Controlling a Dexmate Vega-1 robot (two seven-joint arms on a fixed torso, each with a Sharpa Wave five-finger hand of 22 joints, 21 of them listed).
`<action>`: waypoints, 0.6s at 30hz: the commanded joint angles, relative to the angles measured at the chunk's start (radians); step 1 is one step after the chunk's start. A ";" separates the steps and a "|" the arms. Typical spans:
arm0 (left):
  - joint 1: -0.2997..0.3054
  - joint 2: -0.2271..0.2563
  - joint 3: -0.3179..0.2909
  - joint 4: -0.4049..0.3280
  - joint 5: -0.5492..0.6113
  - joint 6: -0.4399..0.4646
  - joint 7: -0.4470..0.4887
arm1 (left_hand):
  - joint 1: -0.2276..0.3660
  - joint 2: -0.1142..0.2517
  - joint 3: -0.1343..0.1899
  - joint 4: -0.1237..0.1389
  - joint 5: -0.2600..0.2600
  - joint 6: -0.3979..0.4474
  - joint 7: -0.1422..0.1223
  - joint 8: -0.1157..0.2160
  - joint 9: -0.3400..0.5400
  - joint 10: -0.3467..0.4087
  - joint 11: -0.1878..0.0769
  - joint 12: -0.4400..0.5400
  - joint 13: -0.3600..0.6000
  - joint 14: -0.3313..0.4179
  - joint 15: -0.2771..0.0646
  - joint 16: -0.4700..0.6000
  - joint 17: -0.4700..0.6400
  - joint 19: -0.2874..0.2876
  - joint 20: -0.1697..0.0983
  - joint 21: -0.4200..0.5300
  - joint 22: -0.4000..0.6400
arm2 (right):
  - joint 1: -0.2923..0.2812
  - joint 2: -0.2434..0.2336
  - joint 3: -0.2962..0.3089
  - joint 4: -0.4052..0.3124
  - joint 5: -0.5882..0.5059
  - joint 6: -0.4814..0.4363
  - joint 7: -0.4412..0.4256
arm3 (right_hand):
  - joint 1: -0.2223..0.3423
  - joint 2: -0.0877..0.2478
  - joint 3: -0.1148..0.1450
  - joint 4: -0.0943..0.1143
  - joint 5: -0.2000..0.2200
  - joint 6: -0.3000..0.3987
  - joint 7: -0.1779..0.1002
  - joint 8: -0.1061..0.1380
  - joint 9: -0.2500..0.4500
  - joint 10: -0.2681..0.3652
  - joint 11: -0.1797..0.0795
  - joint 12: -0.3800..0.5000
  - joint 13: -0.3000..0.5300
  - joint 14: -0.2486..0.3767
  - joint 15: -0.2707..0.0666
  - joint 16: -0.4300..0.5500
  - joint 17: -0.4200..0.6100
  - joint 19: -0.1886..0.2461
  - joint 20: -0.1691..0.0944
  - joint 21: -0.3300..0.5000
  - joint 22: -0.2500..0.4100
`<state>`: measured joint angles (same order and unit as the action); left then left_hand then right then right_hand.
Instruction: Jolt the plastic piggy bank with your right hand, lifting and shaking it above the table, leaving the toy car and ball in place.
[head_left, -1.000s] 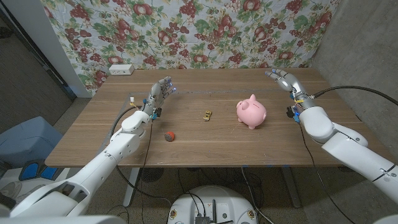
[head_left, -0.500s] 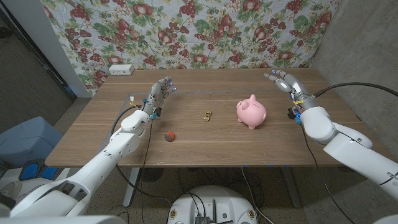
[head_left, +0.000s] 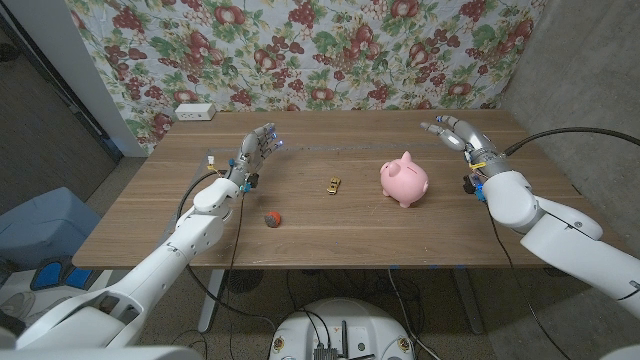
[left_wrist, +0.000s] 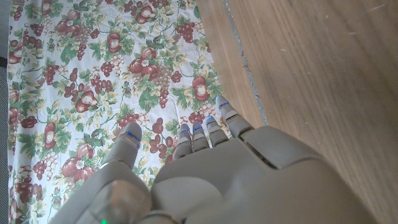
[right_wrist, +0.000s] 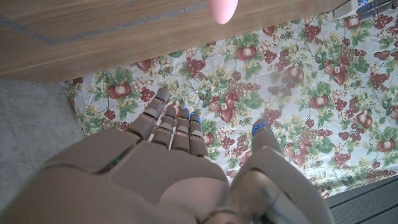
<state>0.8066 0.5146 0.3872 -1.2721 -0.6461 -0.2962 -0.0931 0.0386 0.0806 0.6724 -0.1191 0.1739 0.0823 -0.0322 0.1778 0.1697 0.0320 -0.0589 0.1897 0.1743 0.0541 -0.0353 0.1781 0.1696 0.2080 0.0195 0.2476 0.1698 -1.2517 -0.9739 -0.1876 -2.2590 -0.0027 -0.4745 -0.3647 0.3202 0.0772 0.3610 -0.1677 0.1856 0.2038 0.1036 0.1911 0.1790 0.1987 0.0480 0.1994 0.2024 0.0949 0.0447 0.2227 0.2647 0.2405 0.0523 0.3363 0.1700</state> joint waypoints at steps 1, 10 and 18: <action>0.002 -0.002 -0.001 0.007 -0.004 -0.009 -0.010 | -0.006 0.028 0.005 0.000 0.006 0.013 0.000 0.005 0.003 0.006 -0.001 0.003 0.004 0.008 -0.037 0.003 0.003 0.009 0.000 -0.002 0.006 | 0.029 -0.044 -0.035 -0.077 -0.011 -0.148 0.051 | 0.013 -0.030 -0.003 -0.008 -0.004 -0.036 -0.004 -0.010 0.003 -0.028 -0.005 -0.009 0.004 -0.020 0.001 -0.009 -0.005 -0.009 0.008 -0.012 0.004; 0.006 -0.003 -0.002 0.004 -0.003 -0.015 -0.008 | -0.006 0.028 0.006 -0.001 0.006 0.015 0.000 0.005 0.003 0.007 -0.002 0.003 0.004 0.009 -0.035 0.003 0.003 0.011 0.001 -0.004 0.006 | 0.065 -0.070 -0.086 -0.092 -0.035 -0.185 0.063 | 0.039 -0.068 -0.007 -0.014 -0.008 -0.075 0.006 -0.010 0.004 -0.047 0.006 -0.009 0.005 -0.021 0.012 -0.011 -0.014 -0.002 0.017 -0.023 0.004; 0.014 0.000 -0.003 -0.006 -0.005 -0.014 -0.007 | -0.006 0.028 0.007 -0.001 0.006 0.017 0.002 0.005 0.003 0.009 -0.002 0.004 0.004 0.010 -0.035 0.003 0.003 0.012 0.002 -0.007 0.006 | 0.128 -0.096 -0.129 -0.116 -0.008 -0.274 0.136 | 0.051 -0.096 -0.015 -0.010 -0.005 -0.103 0.002 -0.012 0.005 -0.072 0.003 -0.012 0.006 -0.034 0.022 -0.015 -0.019 -0.009 0.024 -0.035 0.005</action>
<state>0.8126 0.5126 0.3854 -1.2682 -0.6495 -0.3076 -0.1001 0.0386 0.0805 0.6723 -0.1191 0.1738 0.0896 -0.0320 0.1778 0.1697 0.0356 -0.0553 0.1897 0.1743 0.0555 -0.0339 0.1781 0.1696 0.2131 0.0248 0.2437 0.1698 -1.1865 -1.0374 -0.2654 -2.3435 -0.0264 -0.6471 -0.2962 0.3685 -0.0027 0.3505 -0.1781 0.1811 0.1100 0.1053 0.1808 0.1790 0.1363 0.0535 0.1885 0.2024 0.0639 0.0574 0.2107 0.2459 0.2347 0.0726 0.3056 0.1699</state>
